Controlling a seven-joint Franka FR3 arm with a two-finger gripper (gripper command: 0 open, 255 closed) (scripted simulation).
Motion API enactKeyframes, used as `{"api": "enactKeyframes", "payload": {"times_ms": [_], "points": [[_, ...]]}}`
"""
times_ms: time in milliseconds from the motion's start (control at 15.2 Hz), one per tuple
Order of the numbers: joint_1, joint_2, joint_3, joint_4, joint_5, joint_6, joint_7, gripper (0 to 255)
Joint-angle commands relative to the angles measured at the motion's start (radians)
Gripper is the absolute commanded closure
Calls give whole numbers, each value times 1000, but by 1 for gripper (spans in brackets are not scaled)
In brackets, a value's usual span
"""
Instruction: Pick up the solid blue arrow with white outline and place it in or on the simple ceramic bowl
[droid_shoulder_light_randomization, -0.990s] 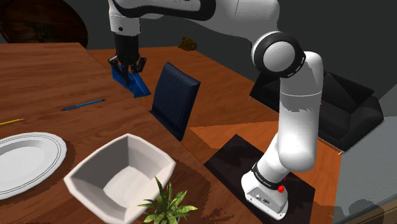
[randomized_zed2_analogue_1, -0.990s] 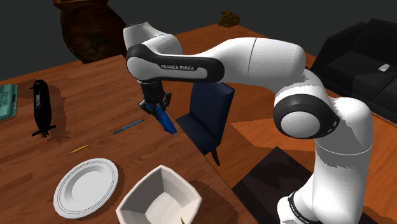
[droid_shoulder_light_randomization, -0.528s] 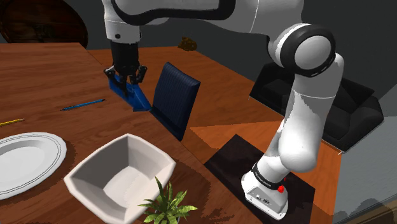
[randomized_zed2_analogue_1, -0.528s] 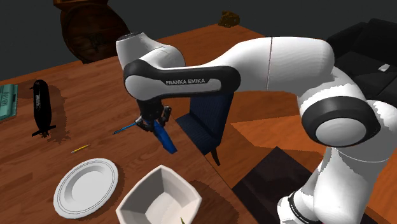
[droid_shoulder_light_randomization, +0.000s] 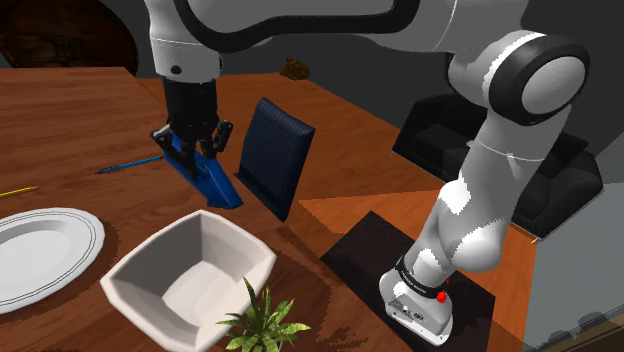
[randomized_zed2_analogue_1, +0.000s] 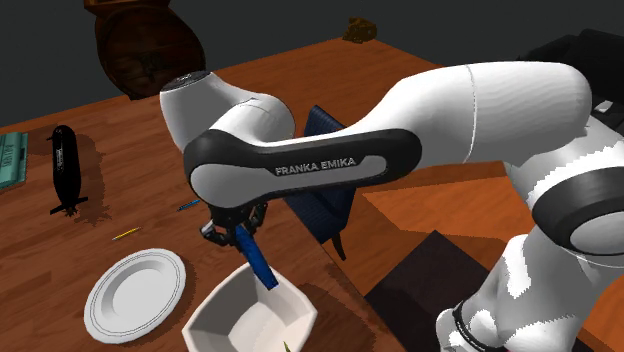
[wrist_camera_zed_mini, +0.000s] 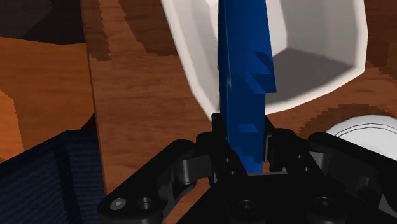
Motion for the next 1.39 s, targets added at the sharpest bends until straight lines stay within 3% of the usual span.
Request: {"api": "enactKeyframes", "payload": {"times_ms": [0, 462, 1320], "points": [[20, -36, 18, -51, 15, 21, 35, 255], [100, -105, 90, -129, 51, 54, 179, 255], [104, -75, 92, -271, 43, 223, 168, 255]]}}
